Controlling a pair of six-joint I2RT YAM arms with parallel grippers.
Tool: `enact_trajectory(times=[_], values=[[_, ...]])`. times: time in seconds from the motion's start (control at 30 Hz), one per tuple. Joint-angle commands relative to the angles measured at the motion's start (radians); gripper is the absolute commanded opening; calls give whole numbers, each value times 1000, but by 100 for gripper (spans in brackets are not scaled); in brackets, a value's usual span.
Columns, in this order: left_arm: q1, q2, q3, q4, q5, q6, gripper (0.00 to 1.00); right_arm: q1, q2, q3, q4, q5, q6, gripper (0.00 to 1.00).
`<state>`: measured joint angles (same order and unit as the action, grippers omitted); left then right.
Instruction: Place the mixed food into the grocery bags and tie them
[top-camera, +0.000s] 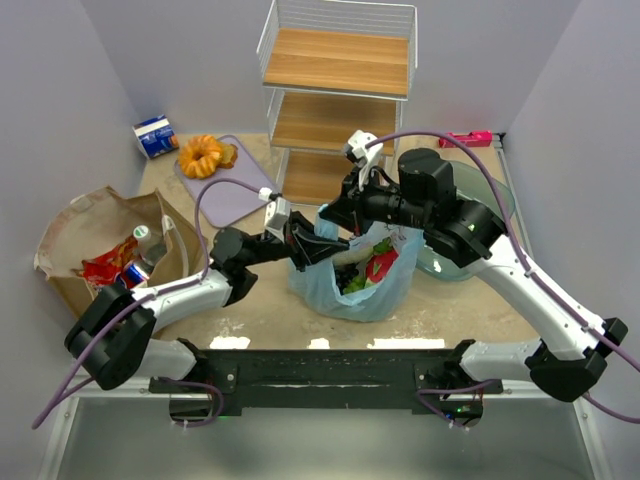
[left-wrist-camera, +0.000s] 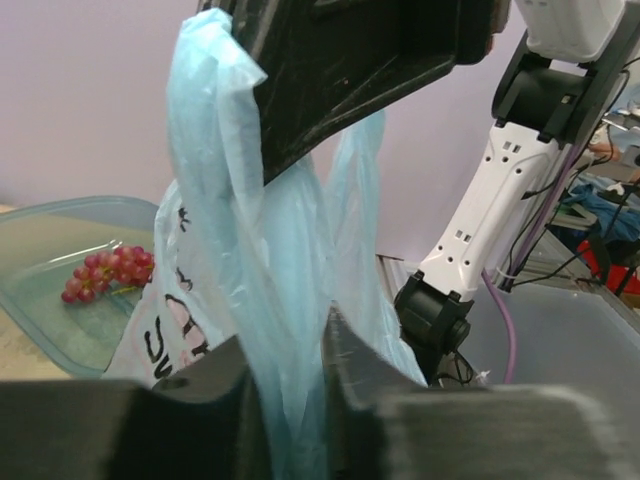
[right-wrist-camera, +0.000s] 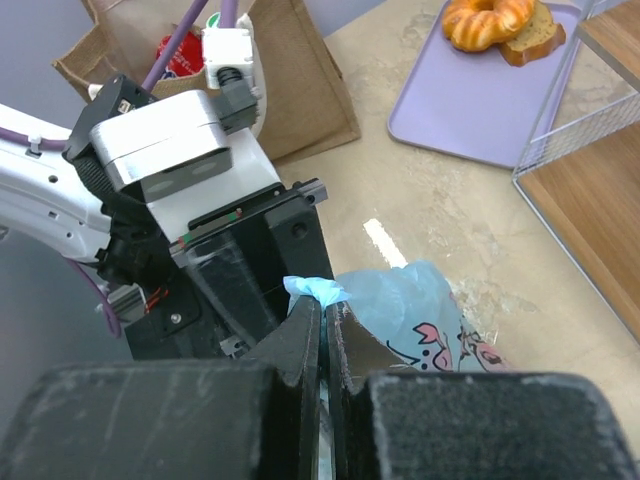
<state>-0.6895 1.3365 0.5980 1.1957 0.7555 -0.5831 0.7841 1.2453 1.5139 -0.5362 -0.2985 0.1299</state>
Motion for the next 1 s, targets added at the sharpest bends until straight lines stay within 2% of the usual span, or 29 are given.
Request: enact_trajectory(times=[0.0,0.03,0.07,0.2,0.23,0.27,0.33,0.4,0.5,0.67,0.77,0.9,0.97], values=[[-12,-6,14,-123,12,49,0,-14,-33,31,97,36,10,0],[-12,-28,31,-177,-2,64,0,-14,-33,40,84,36,-4,0],[-8,-39,49,-296,-13,84,0,-13,-35,48,70,42,-15,0],[22,-66,198,-632,-56,187,0,-19,-58,100,-23,93,-87,43],[34,-69,221,-686,-67,186,0,-20,-70,124,-40,107,-120,68],[53,-71,236,-749,-67,181,0,-25,-75,135,-57,117,-125,76],[102,-82,258,-768,-10,169,0,-46,-92,158,-97,137,-196,94],[149,-86,279,-812,28,175,0,-62,-112,146,-113,140,-226,99],[198,-86,287,-858,74,203,0,-68,-177,60,-68,125,-291,99],[225,-89,278,-874,126,229,0,-72,-334,-118,19,35,-374,99],[232,-91,266,-875,142,236,0,-77,-403,-201,50,35,-412,99],[234,-91,253,-863,160,230,0,-78,-422,-236,51,38,-435,99],[235,-92,256,-866,169,233,0,-83,-408,-245,51,97,-440,99]])
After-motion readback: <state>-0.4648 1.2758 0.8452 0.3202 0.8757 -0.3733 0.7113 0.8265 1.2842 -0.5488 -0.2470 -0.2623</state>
